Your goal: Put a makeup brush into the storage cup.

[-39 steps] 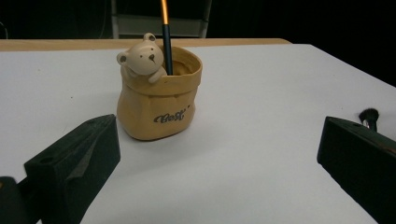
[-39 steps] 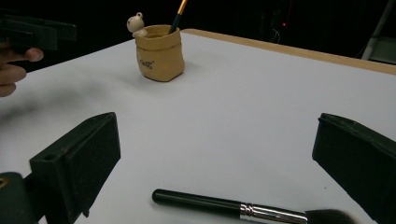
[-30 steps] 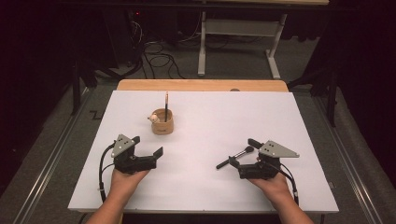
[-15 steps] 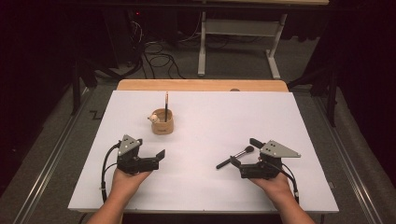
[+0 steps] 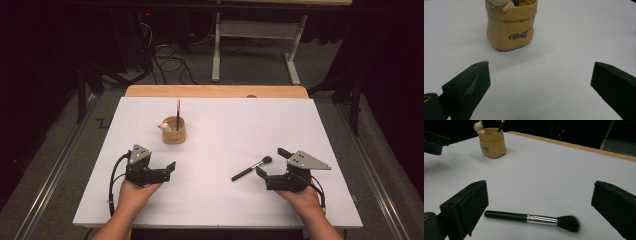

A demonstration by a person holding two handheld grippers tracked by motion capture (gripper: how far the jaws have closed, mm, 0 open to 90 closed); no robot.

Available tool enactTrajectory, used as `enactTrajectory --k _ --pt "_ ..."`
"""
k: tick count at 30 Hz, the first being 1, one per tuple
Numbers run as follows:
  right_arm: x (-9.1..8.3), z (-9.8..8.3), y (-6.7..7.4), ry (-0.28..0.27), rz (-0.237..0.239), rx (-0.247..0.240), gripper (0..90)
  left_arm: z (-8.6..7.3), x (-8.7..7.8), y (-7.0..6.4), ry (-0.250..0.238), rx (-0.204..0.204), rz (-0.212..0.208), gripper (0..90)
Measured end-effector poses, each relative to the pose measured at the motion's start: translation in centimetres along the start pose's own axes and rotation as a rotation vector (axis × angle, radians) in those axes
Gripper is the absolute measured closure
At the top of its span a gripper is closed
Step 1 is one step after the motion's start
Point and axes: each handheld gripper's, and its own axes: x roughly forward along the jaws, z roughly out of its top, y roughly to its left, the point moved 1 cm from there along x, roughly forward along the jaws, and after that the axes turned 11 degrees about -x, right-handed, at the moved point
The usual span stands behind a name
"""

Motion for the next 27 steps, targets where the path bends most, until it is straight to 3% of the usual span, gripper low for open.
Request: enactTrajectory --k 15,27 --pt "-2.5 -2.1 -2.5 0.036 -0.071 0.025 1.8 -0.1 0.3 0.3 0.041 -0.017 0.033 4.0" --pt "-3.1 -2.5 -3.0 0.033 -0.091 0.042 1.7 -0.3 0.8 0.3 0.144 -0.021 0.069 4.4"
